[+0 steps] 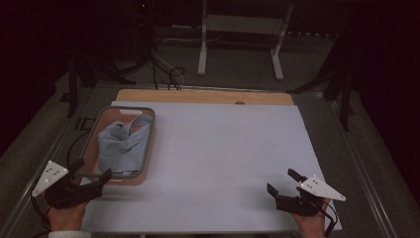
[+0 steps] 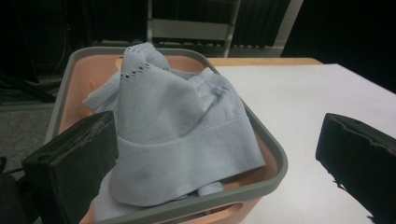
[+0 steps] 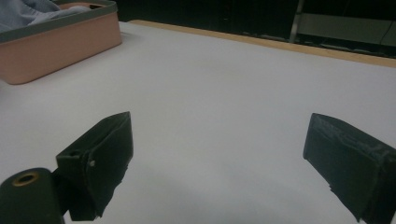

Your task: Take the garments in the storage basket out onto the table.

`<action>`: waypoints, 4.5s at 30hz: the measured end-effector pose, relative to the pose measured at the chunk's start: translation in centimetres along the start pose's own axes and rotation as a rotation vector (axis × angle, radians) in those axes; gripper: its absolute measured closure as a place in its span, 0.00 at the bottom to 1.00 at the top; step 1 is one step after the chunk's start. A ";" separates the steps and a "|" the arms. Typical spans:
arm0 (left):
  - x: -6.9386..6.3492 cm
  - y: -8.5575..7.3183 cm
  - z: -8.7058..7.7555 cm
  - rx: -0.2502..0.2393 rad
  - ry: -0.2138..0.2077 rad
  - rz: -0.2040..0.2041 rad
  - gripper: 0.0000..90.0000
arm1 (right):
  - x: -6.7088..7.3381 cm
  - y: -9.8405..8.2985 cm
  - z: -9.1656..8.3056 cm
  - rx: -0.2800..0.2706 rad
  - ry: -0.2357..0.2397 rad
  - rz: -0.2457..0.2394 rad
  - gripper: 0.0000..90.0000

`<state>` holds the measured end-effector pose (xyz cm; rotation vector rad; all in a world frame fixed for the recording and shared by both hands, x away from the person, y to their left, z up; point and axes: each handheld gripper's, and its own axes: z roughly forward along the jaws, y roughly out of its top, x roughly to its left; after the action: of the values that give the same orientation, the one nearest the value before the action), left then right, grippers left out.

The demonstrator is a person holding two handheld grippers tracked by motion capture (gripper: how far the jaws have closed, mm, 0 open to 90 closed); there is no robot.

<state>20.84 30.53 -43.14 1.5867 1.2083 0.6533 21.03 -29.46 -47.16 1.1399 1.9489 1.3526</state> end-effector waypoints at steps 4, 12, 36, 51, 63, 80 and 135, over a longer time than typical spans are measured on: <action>0.0 0.5 0.4 0.021 0.009 0.022 0.01 | -0.1 0.0 0.0 0.000 0.000 0.003 0.10; 0.2 1.6 1.2 0.074 0.044 0.047 0.01 | -0.1 0.0 -0.1 0.001 0.001 0.011 0.10; 0.9 3.6 4.5 0.179 0.072 0.081 0.01 | -0.2 0.0 -0.1 -0.002 0.003 0.019 0.10; 1.6 4.3 5.9 0.233 0.091 0.076 0.01 | -0.1 0.0 0.0 0.004 0.003 0.017 0.10; 2.1 4.8 7.4 0.289 0.111 0.092 0.01 | -0.1 0.0 0.0 0.004 0.002 0.015 0.10; 2.5 5.6 8.8 0.349 0.101 0.095 0.01 | -0.1 0.0 0.0 0.008 0.003 0.014 0.10; -0.3 5.5 15.9 0.547 0.001 0.089 0.07 | 0.0 0.0 0.0 0.013 0.003 0.008 0.10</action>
<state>36.35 24.18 -43.73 2.0990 1.3991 0.3929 21.08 -29.47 -47.15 1.1531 1.9595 1.3482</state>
